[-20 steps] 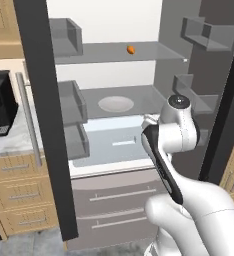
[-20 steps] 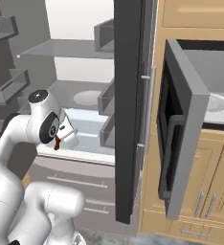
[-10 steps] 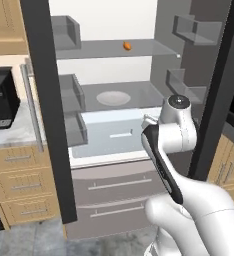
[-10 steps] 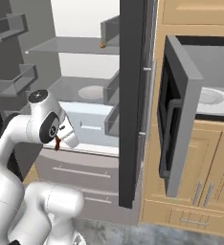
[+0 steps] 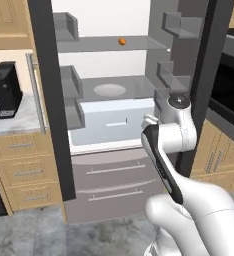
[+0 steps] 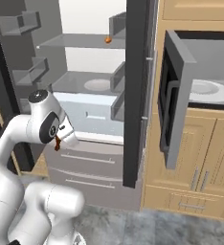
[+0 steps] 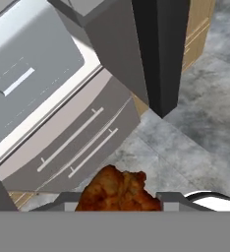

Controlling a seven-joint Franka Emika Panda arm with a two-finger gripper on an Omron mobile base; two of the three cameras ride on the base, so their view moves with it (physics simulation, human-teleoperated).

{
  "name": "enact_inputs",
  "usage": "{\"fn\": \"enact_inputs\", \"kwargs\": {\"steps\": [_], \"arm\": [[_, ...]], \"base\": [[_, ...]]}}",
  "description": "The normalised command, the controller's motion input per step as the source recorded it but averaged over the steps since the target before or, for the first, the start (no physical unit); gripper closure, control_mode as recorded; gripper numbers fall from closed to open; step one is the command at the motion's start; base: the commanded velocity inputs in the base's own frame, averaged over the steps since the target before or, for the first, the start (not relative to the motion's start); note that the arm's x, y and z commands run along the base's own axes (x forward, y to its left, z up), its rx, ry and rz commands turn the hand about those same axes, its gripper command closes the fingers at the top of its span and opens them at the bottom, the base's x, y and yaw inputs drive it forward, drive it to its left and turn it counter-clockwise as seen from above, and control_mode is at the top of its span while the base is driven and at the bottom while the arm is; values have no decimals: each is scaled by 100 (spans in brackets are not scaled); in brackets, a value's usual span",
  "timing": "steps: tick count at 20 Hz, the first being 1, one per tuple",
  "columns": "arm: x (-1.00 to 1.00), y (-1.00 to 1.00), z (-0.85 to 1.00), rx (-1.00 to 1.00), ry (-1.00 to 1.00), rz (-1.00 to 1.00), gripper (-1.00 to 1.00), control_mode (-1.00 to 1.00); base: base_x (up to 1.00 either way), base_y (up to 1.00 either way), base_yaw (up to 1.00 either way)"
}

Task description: Transport the chicken drumstick from the fridge to the microwave and turn on the microwave.

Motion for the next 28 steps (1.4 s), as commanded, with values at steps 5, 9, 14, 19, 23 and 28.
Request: {"fn": "enact_inputs", "kwargs": {"steps": [5, 9, 14, 19, 23, 28], "arm": [[0, 0, 0, 0, 0, 0, 100, 100], [0, 0, 0, 0, 0, 0, 100, 100], [0, 0, 0, 0, 0, 0, 100, 100], [0, 0, 0, 0, 0, 0, 100, 100], [0, 0, 0, 0, 0, 0, 100, 100], [0, 0, 0, 0, 0, 0, 100, 100]], "base": [[-38, -1, 0], [-32, -14, 0], [-25, -28, 0], [-12, -44, 0], [-8, -53, 0], [-6, -54, 0]]}}
